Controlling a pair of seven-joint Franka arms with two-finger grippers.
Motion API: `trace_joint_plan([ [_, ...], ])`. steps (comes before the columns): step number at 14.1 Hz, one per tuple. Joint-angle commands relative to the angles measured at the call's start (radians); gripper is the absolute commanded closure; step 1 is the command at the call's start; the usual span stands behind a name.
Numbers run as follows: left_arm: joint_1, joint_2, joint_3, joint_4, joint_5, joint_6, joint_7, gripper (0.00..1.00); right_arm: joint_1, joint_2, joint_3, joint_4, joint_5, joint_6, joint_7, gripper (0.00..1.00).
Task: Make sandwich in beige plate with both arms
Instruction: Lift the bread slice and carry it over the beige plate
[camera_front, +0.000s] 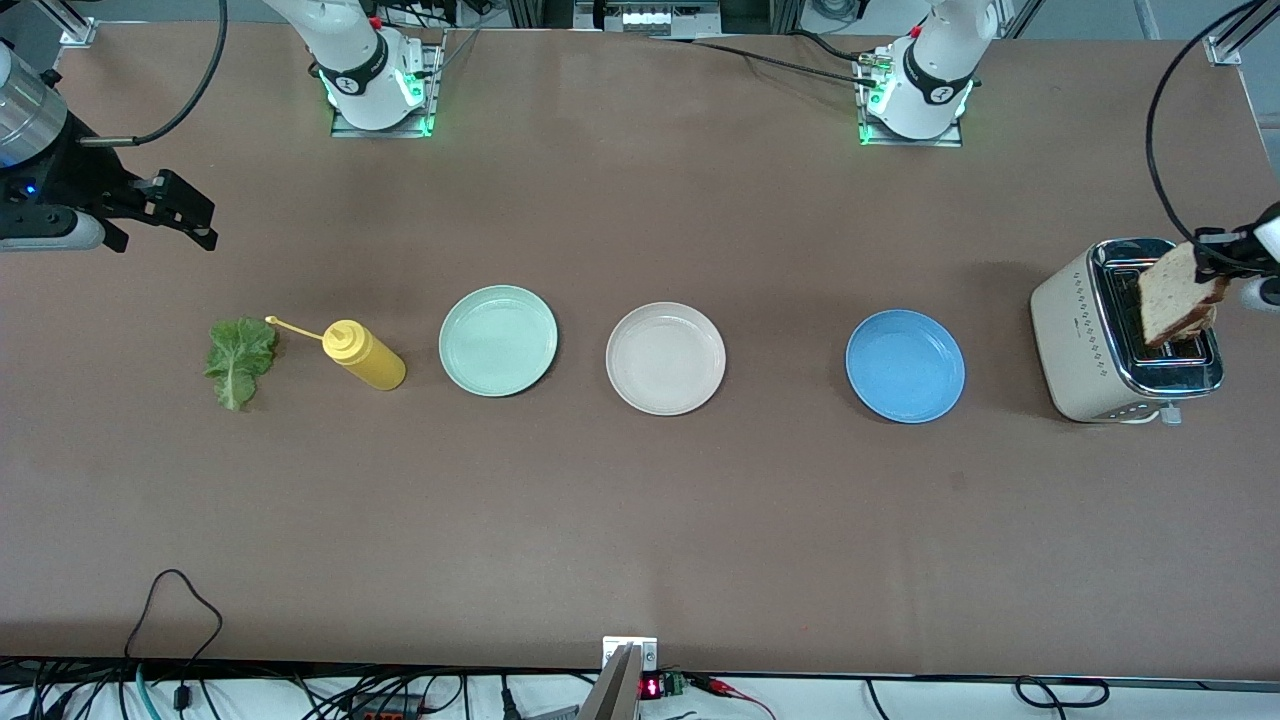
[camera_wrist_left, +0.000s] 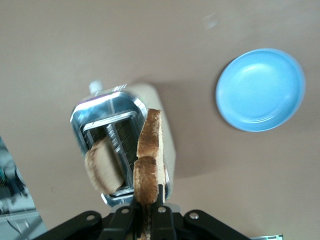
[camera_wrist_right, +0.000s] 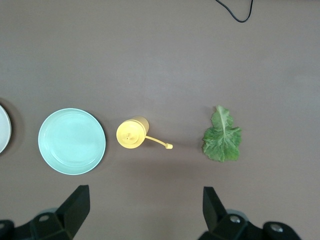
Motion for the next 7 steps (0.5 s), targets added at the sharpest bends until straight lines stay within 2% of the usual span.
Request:
trace_joint_plan([
  [1, -0.008, 0.048, -0.128, 0.061, -0.016, -0.04, 0.009, 1.0, 0.0, -0.021, 0.003, -0.017, -0.01, 0.001, 0.015, 0.0],
  [5, -0.015, 0.16, -0.325, 0.059, -0.126, -0.101, 0.018, 1.0, 0.0, -0.021, 0.003, -0.018, -0.01, 0.001, 0.017, 0.0],
  [6, -0.041, 0.218, -0.363, 0.061, -0.164, -0.089, 0.001, 1.0, 0.0, -0.021, 0.003, -0.018, -0.01, 0.001, 0.015, 0.0],
  [7, -0.066, 0.275, -0.373, 0.062, -0.221, -0.069, -0.022, 1.0, 0.0, -0.021, 0.003, -0.018, -0.01, 0.001, 0.015, 0.0],
])
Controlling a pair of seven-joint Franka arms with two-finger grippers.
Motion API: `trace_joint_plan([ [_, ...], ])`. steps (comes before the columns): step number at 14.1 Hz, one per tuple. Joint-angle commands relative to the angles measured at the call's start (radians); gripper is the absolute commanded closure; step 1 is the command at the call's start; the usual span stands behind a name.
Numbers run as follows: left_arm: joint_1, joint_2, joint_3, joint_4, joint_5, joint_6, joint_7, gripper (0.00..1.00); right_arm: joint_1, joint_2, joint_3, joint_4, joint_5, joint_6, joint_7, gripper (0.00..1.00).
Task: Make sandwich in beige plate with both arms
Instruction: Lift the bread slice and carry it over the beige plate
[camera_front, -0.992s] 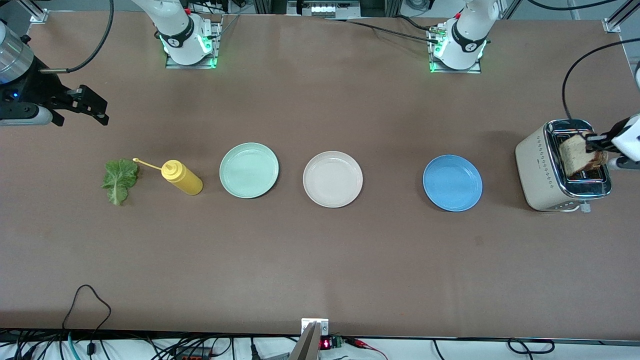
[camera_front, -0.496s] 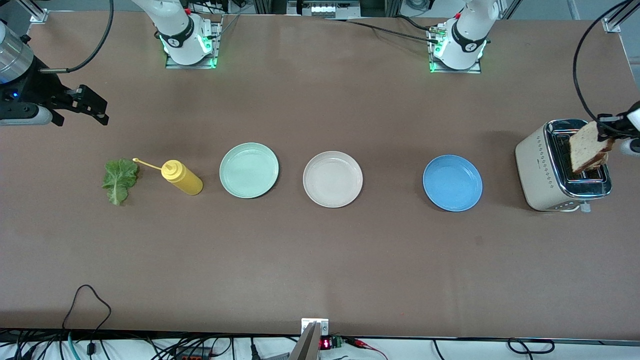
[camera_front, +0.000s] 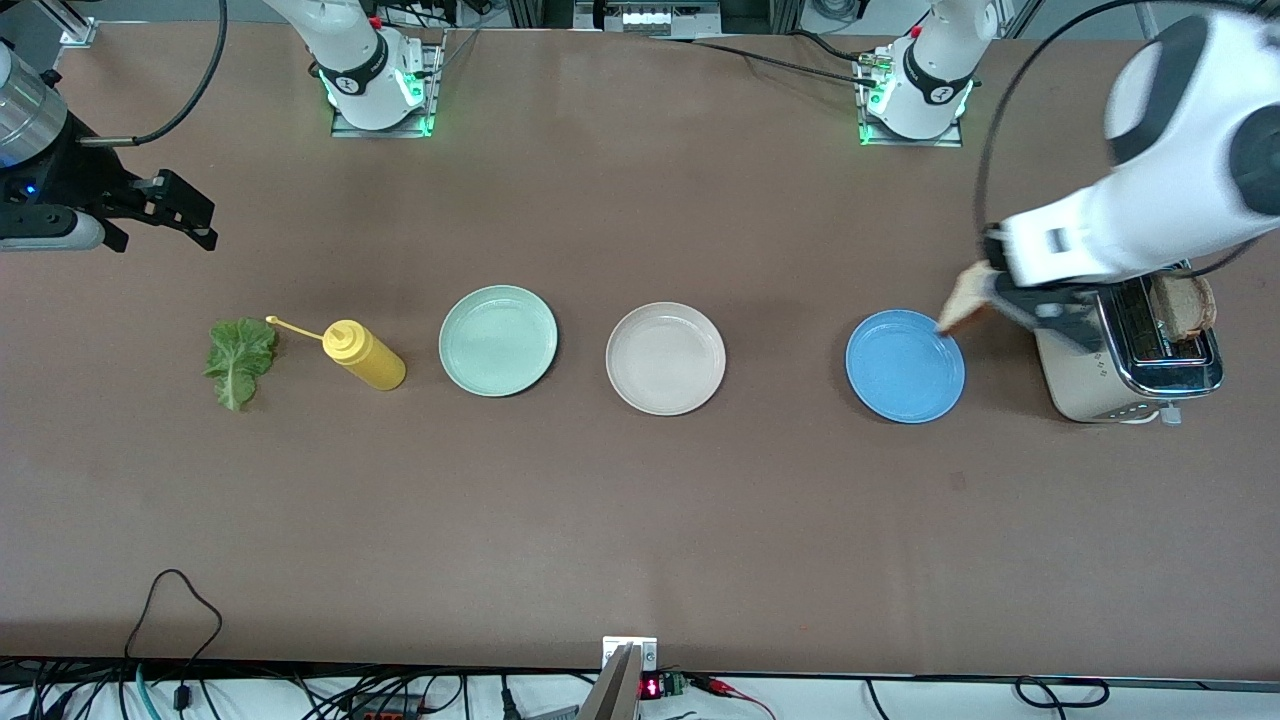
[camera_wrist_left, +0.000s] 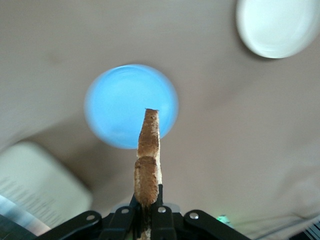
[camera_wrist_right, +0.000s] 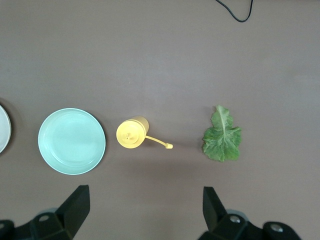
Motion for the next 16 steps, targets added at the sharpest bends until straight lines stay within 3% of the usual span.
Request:
trace_joint_plan([
  [1, -0.051, 0.175, -0.037, 0.057, -0.149, 0.061, -0.056, 1.0, 0.0, -0.021, 0.004, -0.017, -0.01, -0.001, 0.015, 0.0],
  [6, -0.099, 0.366, -0.037, 0.045, -0.54, 0.346, -0.073, 1.0, 0.0, -0.021, 0.004, -0.017, -0.01, 0.002, 0.015, 0.0],
  [9, -0.181, 0.469, -0.037, 0.045, -0.637, 0.576, -0.062, 1.0, -0.002, -0.019, 0.004, -0.017, -0.01, 0.001, 0.015, 0.0],
  [13, -0.192, 0.516, -0.037, -0.004, -0.737, 0.615, 0.013, 1.0, -0.006, 0.002, 0.001, -0.012, -0.009, -0.01, -0.006, 0.0],
  [16, -0.197, 0.573, -0.037, -0.058, -0.946, 0.67, 0.242, 1.0, -0.022, 0.028, -0.012, -0.012, 0.0, -0.035, -0.214, 0.0],
])
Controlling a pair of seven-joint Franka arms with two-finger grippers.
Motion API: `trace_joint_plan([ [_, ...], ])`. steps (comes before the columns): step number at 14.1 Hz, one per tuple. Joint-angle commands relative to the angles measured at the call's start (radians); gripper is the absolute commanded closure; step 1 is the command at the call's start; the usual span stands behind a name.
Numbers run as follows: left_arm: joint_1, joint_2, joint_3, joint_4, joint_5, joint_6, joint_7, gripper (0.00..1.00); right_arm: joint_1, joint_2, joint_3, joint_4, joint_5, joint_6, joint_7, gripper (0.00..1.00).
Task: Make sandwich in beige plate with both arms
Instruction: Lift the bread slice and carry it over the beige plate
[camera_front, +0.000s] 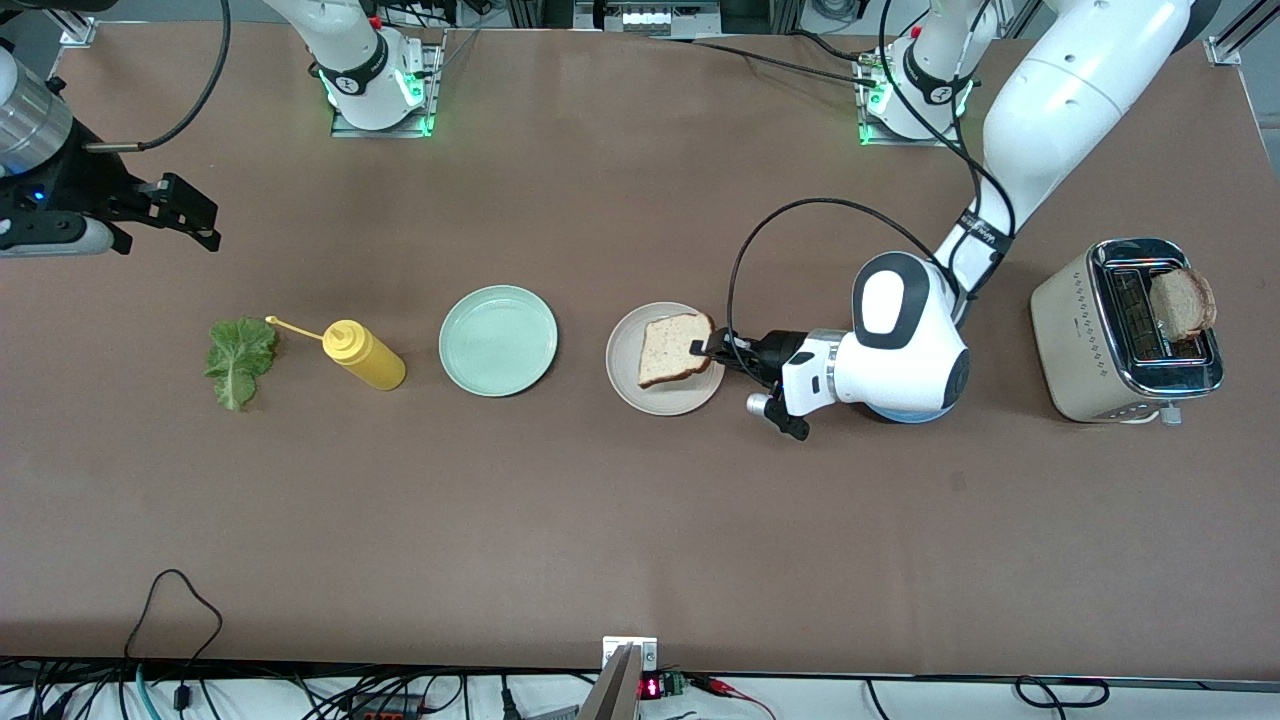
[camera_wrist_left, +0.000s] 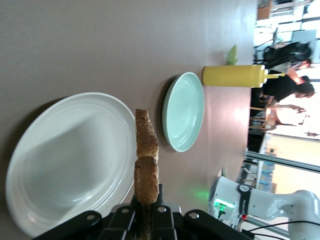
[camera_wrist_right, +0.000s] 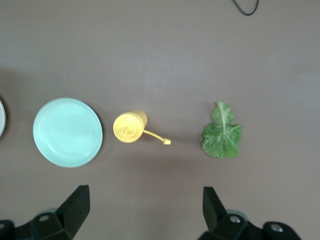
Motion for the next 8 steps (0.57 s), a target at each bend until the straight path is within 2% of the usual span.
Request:
trace_joint_plan([
  [1, 0.008, 0.038, -0.007, -0.053, -0.158, 0.036, 0.214, 1.0, -0.034, 0.026, -0.018, -0.006, 0.016, -0.006, -0.252, 0.0],
  [5, 0.005, 0.085, -0.007, -0.078, -0.167, 0.086, 0.279, 0.99, -0.129, 0.034, -0.034, -0.101, 0.212, 0.084, -0.532, 0.0],
  [7, 0.009, 0.114, -0.007, -0.078, -0.175, 0.085, 0.339, 0.99, -0.206, 0.034, -0.034, -0.197, 0.368, 0.165, -0.749, 0.0],
  [8, 0.009, 0.117, -0.007, -0.078, -0.177, 0.085, 0.339, 0.9, -0.238, 0.035, -0.035, -0.242, 0.442, 0.199, -0.86, 0.0],
])
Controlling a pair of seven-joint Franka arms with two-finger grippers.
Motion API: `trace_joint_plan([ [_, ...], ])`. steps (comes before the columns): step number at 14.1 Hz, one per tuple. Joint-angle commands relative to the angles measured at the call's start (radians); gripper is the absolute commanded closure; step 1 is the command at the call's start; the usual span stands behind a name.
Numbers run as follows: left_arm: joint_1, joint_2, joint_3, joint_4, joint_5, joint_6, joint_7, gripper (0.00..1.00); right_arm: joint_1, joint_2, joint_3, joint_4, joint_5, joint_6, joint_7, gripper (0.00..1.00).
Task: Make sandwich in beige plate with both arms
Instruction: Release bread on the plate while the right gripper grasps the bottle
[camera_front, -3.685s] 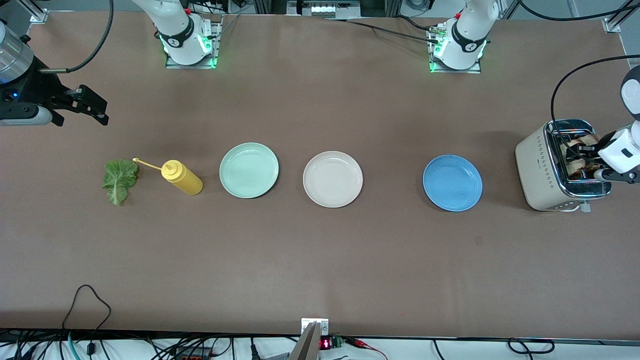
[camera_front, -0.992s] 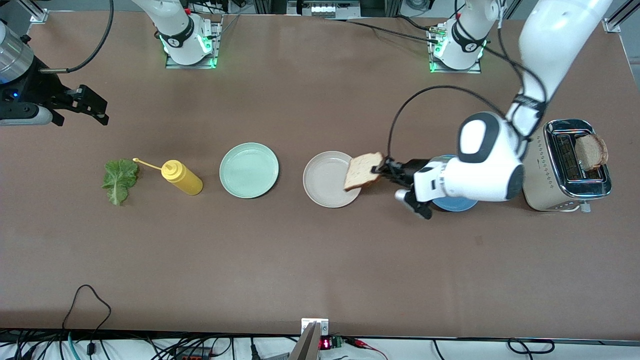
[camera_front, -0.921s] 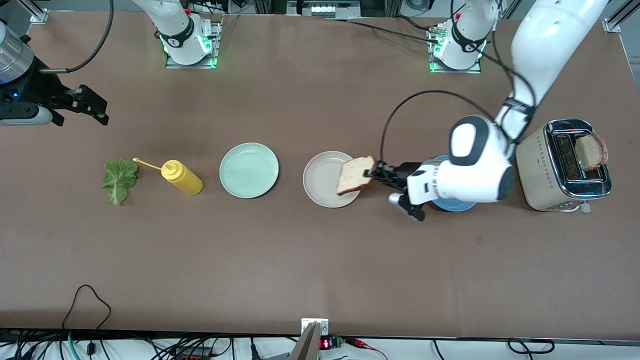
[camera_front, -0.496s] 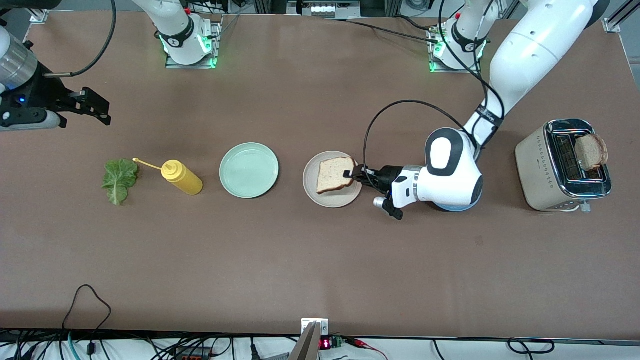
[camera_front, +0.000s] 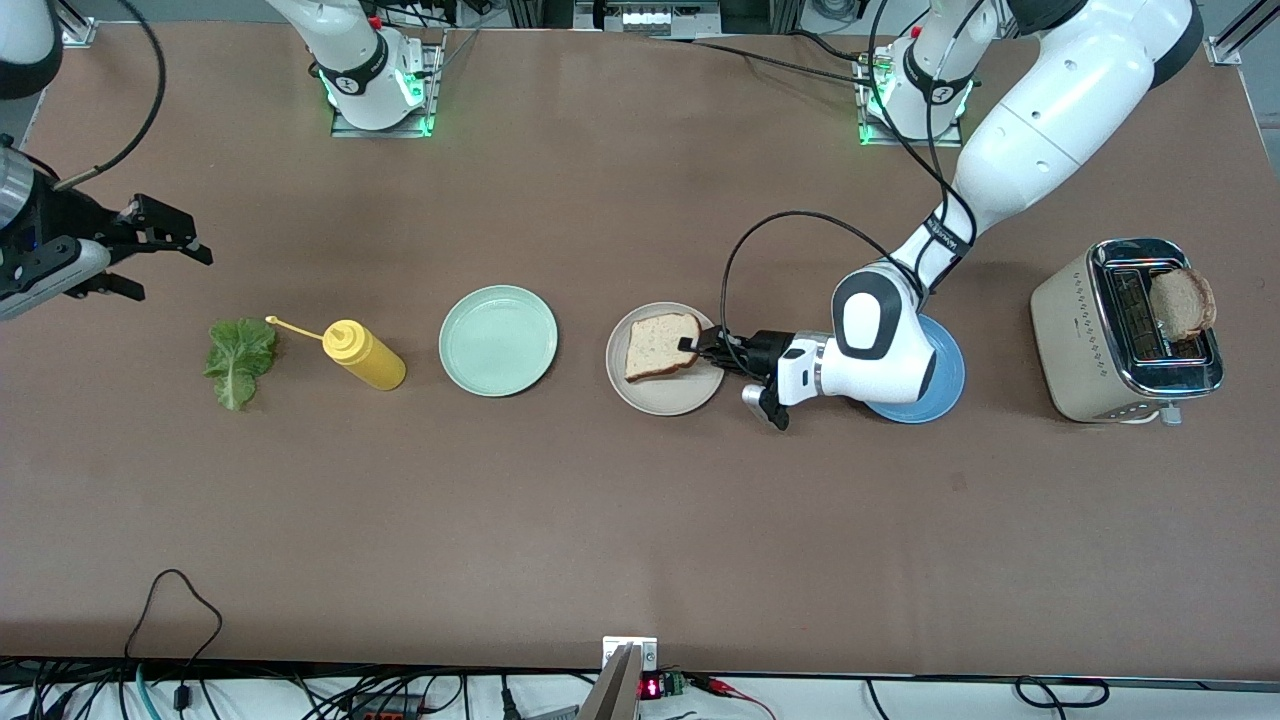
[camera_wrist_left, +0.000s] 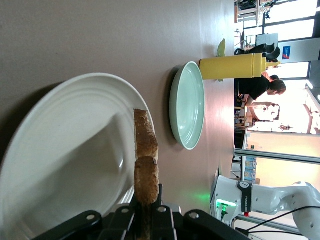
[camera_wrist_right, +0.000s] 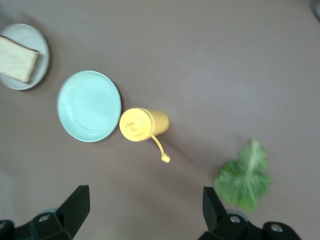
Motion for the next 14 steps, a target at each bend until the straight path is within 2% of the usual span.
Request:
trace_joint_plan([
  [1, 0.004, 0.018, -0.008, 0.0, -0.04, 0.009, 0.052, 0.42, -0.106, -0.015, 0.01, -0.149, 0.201, 0.094, -0.314, 0.0],
  [2, 0.001, 0.012, -0.005, 0.0, -0.033, 0.03, 0.061, 0.03, -0.143, 0.003, 0.009, -0.177, 0.282, 0.101, -0.441, 0.0],
  [3, 0.004, -0.014, 0.003, -0.001, -0.01, 0.046, 0.066, 0.0, -0.173, 0.037, 0.009, -0.188, 0.354, 0.099, -0.57, 0.0],
  [7, 0.008, -0.143, 0.01, -0.003, 0.372, 0.032, -0.024, 0.0, -0.267, 0.219, 0.009, -0.19, 0.61, 0.047, -1.046, 0.0],
  [9, 0.014, -0.183, 0.015, -0.003, 0.473, -0.015, -0.09, 0.0, -0.295, 0.324, 0.009, -0.188, 0.718, -0.023, -1.236, 0.0],
  [14, 0.019, -0.313, 0.027, 0.015, 0.876, -0.21, -0.332, 0.0, -0.319, 0.502, 0.009, -0.176, 0.853, -0.158, -1.555, 0.0],
])
